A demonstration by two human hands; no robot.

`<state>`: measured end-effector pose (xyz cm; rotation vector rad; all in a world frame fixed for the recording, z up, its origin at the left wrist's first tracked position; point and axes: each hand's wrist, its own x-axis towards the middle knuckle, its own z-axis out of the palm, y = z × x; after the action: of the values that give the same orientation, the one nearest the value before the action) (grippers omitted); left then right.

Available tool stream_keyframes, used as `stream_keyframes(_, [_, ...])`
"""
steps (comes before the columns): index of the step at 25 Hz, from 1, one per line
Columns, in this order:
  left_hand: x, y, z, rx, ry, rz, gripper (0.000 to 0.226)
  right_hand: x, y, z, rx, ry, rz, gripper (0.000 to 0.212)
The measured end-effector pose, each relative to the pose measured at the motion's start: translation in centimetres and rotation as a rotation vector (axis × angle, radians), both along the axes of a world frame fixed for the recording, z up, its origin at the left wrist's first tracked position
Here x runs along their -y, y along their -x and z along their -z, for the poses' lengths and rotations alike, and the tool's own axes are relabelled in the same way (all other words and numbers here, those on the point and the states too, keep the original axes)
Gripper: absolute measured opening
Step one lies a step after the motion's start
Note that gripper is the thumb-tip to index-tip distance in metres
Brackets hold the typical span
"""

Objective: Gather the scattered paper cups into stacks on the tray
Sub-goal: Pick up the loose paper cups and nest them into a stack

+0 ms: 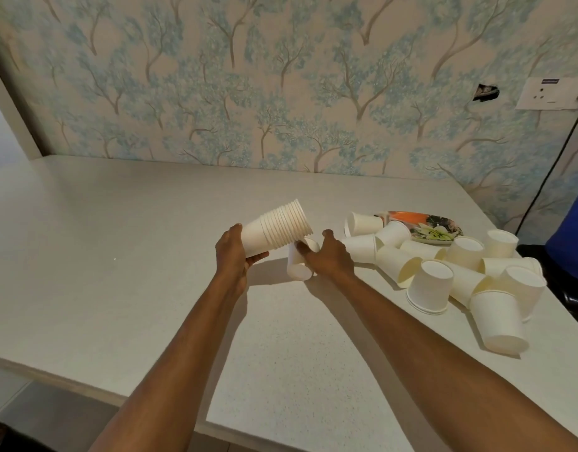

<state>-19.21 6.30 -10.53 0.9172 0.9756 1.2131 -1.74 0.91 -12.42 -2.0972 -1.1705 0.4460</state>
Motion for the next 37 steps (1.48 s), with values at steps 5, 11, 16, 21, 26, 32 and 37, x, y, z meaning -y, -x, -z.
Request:
stream_keyframes(5, [-1.0, -0.1, 0.3, -0.016, 0.005, 0.009, 0.027, -0.4, -0.3, -1.4, -0.039, 0.12, -0.187, 0.062])
stream_keyframes(11, [-0.7, -2.9, 0.9, 0.056, 0.074, 0.099, 0.025, 6.4, -5.2, -3.8, -0.382, -0.086, -0.076, 0.054])
stream_keyframes(16, [0.7, -5.8, 0.8, 0.062, 0.079, 0.17, 0.012, 10.8, -10.2, -7.2, -0.627, -0.486, -0.037, 0.054])
stream_keyframes(21, [2.5, -8.6, 0.9, 0.033, 0.047, 0.228, 0.028, 10.7, -10.1, -6.9, -0.584, -0.576, 0.028, 0.042])
stream_keyframes(26, [3.6, -10.4, 0.4, 0.033, 0.038, 0.253, 0.023, 11.1, -9.0, -6.1, -0.294, -0.484, -0.044, 0.043])
stream_keyframes(32, [5.0, -12.3, 0.0, 0.028, 0.038, 0.266, 0.016, 11.8, -7.5, -5.4, -0.291, -0.346, -0.197, 0.063])
stream_keyframes(37, [4.8, -11.8, 0.2, 0.057, 0.046, 0.261, 0.017, 13.2, -11.5, -6.5, -0.291, -0.392, -0.128, 0.055])
